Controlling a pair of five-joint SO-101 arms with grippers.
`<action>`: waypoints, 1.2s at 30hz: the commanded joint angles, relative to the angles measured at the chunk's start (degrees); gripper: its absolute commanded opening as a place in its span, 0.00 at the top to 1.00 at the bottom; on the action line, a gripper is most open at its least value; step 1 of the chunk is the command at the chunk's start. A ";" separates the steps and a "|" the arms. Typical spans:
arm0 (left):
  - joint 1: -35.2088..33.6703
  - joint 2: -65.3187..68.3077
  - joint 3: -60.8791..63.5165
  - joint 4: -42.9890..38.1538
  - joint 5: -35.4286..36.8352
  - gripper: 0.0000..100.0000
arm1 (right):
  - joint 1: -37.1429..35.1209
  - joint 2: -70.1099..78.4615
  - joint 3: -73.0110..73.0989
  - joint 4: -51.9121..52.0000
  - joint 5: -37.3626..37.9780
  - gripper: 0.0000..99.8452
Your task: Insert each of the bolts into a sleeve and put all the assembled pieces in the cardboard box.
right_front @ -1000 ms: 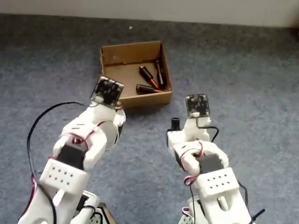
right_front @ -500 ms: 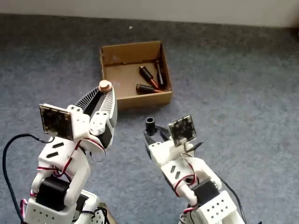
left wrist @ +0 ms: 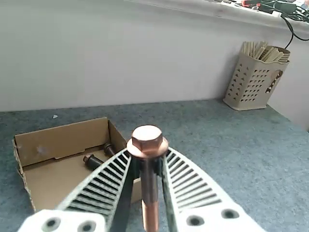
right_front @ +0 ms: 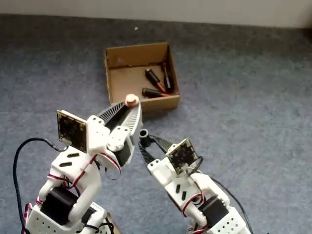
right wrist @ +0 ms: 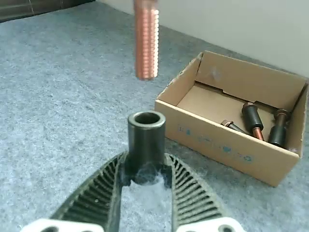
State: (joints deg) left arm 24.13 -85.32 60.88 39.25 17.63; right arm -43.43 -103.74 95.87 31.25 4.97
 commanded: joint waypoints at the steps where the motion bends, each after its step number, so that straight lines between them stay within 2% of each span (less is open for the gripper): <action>1: 1.36 -0.84 0.75 0.00 0.26 1.00 | -0.48 -1.45 2.77 -1.10 0.62 1.00; 4: 1.45 -0.84 2.15 -0.18 -0.09 1.00 | -0.48 -1.45 2.77 -1.19 0.62 1.00; 7: 1.45 -0.84 3.74 -0.26 -3.43 1.00 | -0.48 -1.45 2.59 -1.36 0.62 1.00; 27: 2.77 -0.84 6.11 -0.09 -3.69 1.00 | -0.40 -1.45 2.07 -2.95 0.35 1.00; 32: 4.79 -0.84 6.11 -0.09 -5.19 1.00 | 1.71 -1.45 2.07 -2.86 0.26 1.00; 36: 9.27 -0.84 6.20 -0.18 -5.45 1.00 | 2.33 -1.45 2.07 -2.86 0.26 1.00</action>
State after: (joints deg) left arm 29.58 -86.37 67.21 39.16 12.97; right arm -42.81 -103.82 95.87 30.29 5.05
